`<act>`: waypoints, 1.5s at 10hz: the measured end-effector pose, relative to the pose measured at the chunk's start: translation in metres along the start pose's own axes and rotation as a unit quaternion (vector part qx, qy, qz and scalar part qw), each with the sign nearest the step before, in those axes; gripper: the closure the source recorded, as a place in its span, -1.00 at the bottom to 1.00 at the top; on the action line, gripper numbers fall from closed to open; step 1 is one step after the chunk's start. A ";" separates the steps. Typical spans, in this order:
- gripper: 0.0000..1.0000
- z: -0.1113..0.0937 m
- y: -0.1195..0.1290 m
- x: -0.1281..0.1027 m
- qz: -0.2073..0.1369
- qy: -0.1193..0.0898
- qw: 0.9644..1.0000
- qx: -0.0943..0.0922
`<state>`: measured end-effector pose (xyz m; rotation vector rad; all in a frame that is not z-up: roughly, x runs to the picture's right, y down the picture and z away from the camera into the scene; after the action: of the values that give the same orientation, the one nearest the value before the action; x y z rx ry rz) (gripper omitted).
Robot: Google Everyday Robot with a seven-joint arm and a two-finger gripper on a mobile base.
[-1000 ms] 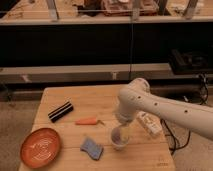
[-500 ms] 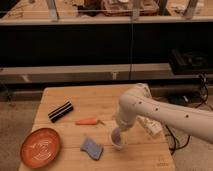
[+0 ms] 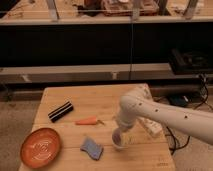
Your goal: Place the ceramic cup in the ceramic bowl
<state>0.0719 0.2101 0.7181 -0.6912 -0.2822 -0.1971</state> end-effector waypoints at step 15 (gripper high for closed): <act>-0.60 0.024 0.003 0.023 0.010 -0.006 1.000 0.003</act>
<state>0.0894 0.2262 0.7410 -0.6892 -0.2864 -0.1726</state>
